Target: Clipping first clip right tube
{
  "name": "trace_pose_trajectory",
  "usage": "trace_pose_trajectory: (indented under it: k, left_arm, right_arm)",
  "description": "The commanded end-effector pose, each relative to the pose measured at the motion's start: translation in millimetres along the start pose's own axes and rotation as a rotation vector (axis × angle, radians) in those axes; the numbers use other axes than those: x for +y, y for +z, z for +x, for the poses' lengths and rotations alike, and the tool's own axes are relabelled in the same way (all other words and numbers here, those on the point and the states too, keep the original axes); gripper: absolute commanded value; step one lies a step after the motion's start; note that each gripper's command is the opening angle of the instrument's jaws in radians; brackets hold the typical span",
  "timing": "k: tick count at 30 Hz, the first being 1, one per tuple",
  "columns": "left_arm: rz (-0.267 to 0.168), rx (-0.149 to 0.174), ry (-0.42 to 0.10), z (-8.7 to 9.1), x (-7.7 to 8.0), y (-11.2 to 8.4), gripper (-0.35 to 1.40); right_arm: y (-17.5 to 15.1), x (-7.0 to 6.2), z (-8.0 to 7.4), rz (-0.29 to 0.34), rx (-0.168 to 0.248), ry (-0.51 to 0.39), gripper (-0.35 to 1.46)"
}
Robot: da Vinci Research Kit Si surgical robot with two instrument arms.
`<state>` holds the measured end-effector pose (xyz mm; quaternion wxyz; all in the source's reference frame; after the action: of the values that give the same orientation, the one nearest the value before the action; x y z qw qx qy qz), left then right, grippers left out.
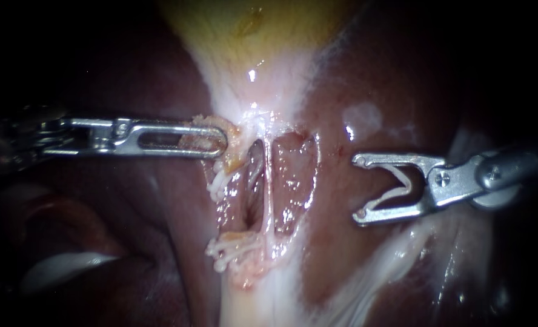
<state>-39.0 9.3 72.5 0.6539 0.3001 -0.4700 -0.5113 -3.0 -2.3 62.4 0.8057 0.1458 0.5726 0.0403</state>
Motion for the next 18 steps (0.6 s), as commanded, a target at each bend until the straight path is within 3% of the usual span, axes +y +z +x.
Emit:
trace_pose_trajectory:
  k: [1, 7, 11, 18]
  left_arm:
    - [0.000, 0.000, 0.000, 0.0, 0.0, -0.1, -0.35]
    - [-0.004, 0.000, -0.006, -0.9, -0.4, -1.4, -0.35]
    - [-0.020, -0.003, 0.004, -2.1, -1.0, -3.5, -0.35]
    - [-0.027, -0.036, 0.001, -3.3, -2.1, -6.9, -0.35]
  right_arm:
    - [0.0, 0.0, 0.0, 0.000, 0.000, 0.000, 0.50]
    - [0.0, 0.0, 0.0, 0.001, 0.000, -0.001, 0.50]
    - [0.0, -0.1, -0.1, 0.000, 0.000, -0.001, 0.50]
    - [0.0, -0.1, -0.1, 0.000, 0.000, -0.001, 0.50]
